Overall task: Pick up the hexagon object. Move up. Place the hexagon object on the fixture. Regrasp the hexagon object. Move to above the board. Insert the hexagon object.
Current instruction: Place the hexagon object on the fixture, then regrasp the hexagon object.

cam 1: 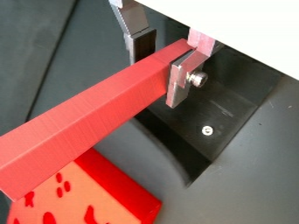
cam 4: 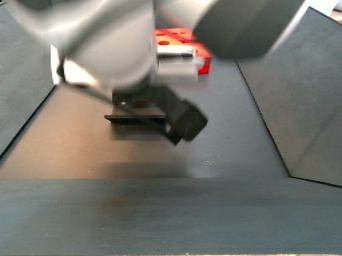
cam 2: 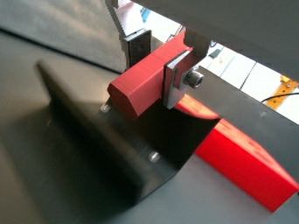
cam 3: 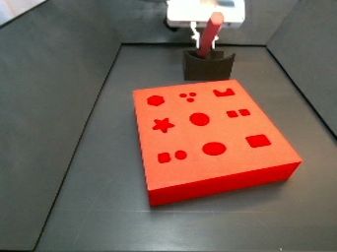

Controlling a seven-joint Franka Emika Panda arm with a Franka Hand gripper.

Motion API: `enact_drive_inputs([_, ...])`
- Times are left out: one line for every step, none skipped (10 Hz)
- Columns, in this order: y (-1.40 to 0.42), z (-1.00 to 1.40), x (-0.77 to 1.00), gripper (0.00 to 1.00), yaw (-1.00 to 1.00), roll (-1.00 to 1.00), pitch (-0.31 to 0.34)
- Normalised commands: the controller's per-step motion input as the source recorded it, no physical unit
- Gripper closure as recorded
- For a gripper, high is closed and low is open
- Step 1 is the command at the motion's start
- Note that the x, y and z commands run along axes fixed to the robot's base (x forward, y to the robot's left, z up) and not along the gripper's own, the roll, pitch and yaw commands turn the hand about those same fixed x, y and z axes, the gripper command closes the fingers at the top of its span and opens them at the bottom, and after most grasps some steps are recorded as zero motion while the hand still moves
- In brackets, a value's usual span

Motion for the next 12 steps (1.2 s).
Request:
enact_drive_inputs([0.11, -1.00, 0.19, 1.00, -0.12, -0.22, 0.040])
enact_drive_inputs([0.10, -0.86, 0.17, 1.00, -0.11, -0.19, 0.024])
enact_drive_inputs([0.09, -0.69, 0.14, 1.00, -0.11, -0.18, 0.010])
enact_drive_inputs([0.10, -0.59, 0.11, 1.00, -0.10, -0.14, 0.003])
enact_drive_inputs([0.08, -0.59, 0.09, 1.00, -0.09, -0.13, -0.004])
enact_drive_inputs([0.00, 0.00, 0.00, 0.00, 0.00, 0.00, 0.000])
enact_drive_inputs([0.00, 1.00, 0.00, 0.00, -0.02, -0.03, 0.068])
enact_drive_inputs([0.00, 1.00, 0.00, 0.00, -0.02, -0.03, 0.067])
enact_drive_inputs([0.00, 1.00, -0.02, 0.00, -0.02, 0.01, 0.069])
enact_drive_inputs([0.00, 1.00, -0.02, 0.00, -0.03, 0.03, 0.066])
enact_drive_inputs([0.00, 1.00, -0.03, 0.00, -0.03, 0.05, 0.069])
enact_drive_inputs([0.00, 0.94, -0.03, 0.00, -0.03, 0.05, 0.064])
